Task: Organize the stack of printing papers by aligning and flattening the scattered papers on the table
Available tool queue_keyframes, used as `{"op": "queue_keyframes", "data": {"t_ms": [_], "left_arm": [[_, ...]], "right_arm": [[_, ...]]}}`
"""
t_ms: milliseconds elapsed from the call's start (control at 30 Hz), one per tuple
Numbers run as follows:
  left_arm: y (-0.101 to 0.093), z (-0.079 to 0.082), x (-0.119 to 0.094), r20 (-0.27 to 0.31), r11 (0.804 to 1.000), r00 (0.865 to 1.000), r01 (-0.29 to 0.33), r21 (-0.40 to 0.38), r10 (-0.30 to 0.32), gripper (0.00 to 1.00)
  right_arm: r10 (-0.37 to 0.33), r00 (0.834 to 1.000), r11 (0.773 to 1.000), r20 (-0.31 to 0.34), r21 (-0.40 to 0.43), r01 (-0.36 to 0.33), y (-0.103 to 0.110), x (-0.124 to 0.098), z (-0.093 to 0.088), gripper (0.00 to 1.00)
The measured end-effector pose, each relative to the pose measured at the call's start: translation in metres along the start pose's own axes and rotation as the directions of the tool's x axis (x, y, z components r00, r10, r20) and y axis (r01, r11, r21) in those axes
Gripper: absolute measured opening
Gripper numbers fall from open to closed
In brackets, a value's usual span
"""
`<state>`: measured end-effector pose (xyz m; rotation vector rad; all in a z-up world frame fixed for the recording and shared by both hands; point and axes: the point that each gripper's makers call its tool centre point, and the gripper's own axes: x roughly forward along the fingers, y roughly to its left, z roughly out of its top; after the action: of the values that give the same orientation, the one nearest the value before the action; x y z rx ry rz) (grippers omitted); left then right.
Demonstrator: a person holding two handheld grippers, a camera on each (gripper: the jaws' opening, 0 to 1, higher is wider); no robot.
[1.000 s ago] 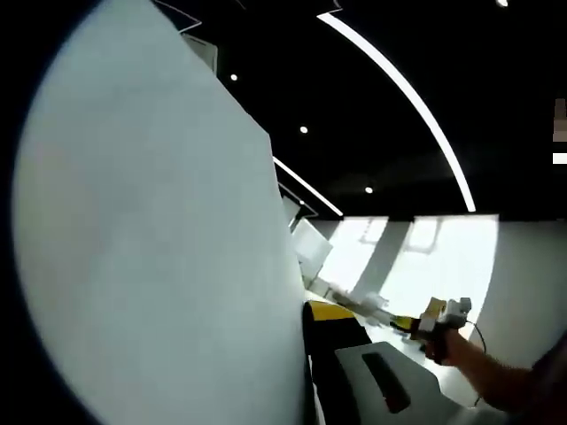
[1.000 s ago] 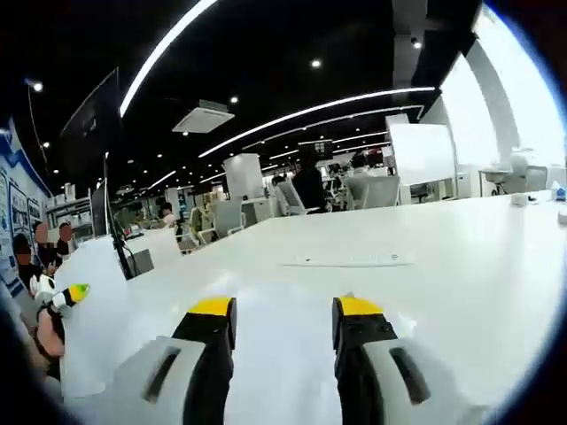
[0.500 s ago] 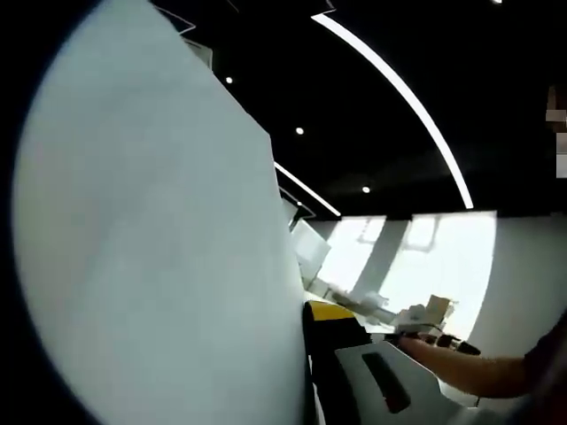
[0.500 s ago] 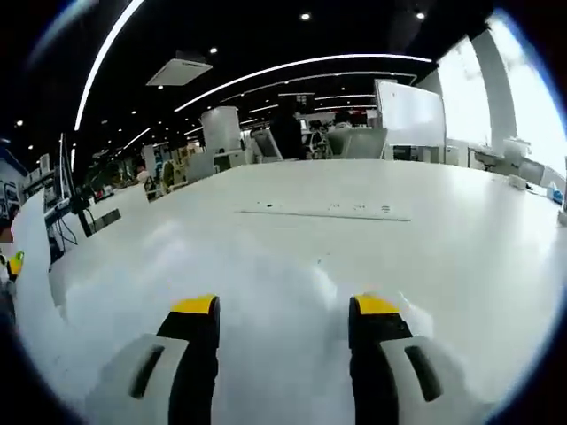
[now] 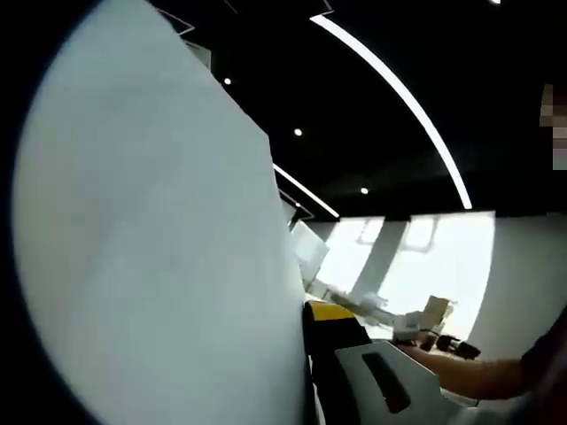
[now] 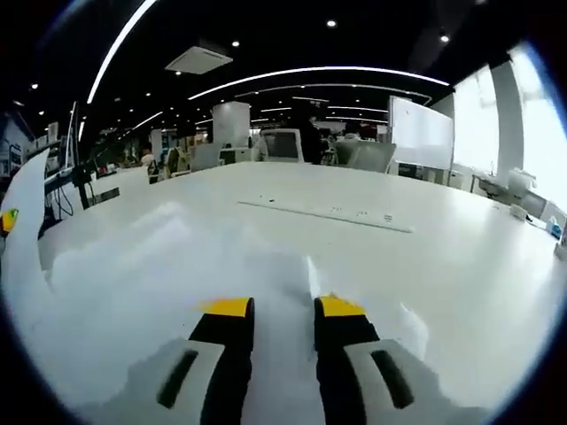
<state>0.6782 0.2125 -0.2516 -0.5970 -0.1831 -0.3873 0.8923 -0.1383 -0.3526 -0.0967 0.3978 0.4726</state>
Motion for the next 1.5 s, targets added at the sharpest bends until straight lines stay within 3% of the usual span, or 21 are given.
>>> {"op": "queue_keyframes", "data": {"t_ms": [200,500,933,1300,1500], "left_arm": [[0.0,0.0,0.0,0.003,1.0,1.0,-0.005,0.007,0.005,0.06],[0.001,0.0,0.0,0.002,1.0,1.0,-0.009,0.006,0.009,0.06],[0.002,0.0,-0.001,-0.002,1.0,1.0,-0.013,0.0,0.013,0.06],[0.005,0.001,0.0,-0.002,1.0,1.0,-0.018,-0.013,0.018,0.06],[0.007,0.002,-0.001,0.001,0.999,1.0,-0.02,-0.029,0.02,0.06]], "right_arm": [[-0.026,1.0,0.997,0.01,-0.067,0.027,-0.001,-0.002,0.001,0.05],[0.004,0.999,1.0,0.046,0.003,-0.004,0.003,-0.004,0.008,0.01],[0.007,0.977,0.987,0.213,0.157,-0.042,0.0,-0.036,0.048,0.0],[0.023,0.943,0.986,0.331,0.149,-0.076,0.011,-0.066,0.095,0.0],[0.023,0.935,0.991,0.355,0.113,-0.068,0.02,-0.075,0.106,0.0]]}}
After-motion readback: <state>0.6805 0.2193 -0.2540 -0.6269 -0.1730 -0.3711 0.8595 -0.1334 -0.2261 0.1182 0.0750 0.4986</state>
